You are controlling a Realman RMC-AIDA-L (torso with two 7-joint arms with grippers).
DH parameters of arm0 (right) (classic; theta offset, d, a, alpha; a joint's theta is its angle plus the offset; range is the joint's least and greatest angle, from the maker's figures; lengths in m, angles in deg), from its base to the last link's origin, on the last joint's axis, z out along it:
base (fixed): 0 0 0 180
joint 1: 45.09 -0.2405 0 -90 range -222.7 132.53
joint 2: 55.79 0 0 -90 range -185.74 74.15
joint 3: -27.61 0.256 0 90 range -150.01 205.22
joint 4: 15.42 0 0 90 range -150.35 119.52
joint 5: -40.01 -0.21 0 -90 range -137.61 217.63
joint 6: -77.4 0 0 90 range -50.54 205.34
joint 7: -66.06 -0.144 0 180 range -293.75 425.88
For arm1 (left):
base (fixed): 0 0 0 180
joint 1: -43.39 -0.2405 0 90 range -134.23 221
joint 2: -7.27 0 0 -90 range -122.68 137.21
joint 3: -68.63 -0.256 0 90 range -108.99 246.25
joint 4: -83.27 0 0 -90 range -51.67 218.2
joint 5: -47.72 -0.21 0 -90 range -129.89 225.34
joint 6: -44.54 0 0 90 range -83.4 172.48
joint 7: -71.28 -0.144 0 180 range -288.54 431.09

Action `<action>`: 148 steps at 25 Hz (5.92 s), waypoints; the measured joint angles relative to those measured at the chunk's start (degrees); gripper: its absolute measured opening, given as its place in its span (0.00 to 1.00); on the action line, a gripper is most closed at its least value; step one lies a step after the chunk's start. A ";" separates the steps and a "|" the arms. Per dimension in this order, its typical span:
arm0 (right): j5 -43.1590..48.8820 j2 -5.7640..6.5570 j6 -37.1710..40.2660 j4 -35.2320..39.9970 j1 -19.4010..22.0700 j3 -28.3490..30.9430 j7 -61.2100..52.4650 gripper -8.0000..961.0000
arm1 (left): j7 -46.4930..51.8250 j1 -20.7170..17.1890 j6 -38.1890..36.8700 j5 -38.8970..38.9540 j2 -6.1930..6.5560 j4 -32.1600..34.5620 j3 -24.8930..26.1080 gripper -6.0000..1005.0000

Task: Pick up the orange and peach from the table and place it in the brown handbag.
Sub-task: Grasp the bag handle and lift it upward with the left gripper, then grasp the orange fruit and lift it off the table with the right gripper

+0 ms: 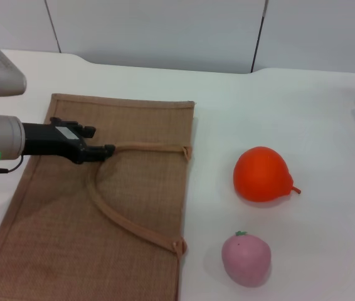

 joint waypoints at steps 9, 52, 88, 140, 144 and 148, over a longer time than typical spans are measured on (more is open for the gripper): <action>0.00 0.00 0.00 -0.02 -0.01 0.00 0.03 0.71 | -0.46 2.09 -0.44 -4.98 0.01 1.32 -0.38 0.64; 0.00 0.00 -0.09 0.00 -0.09 0.00 0.05 0.71 | 0.44 5.22 -3.43 -8.10 -0.01 -3.83 -0.28 0.46; 4.39 -0.22 -4.87 8.57 3.04 -4.59 4.88 0.71 | 22.21 2.49 29.69 1.48 0.19 52.71 2.69 0.12; 4.87 -0.53 -103.07 74.20 15.03 20.62 28.37 0.73 | 25.70 3.06 36.99 2.00 0.39 64.39 7.87 0.14; 4.52 -0.53 -102.55 70.62 12.71 20.70 28.39 0.75 | 25.70 3.15 36.99 1.98 0.36 64.39 7.85 0.14; 4.67 -0.37 -102.26 69.79 11.85 21.19 28.36 0.78 | 25.70 3.17 36.99 2.05 0.36 64.39 7.86 0.14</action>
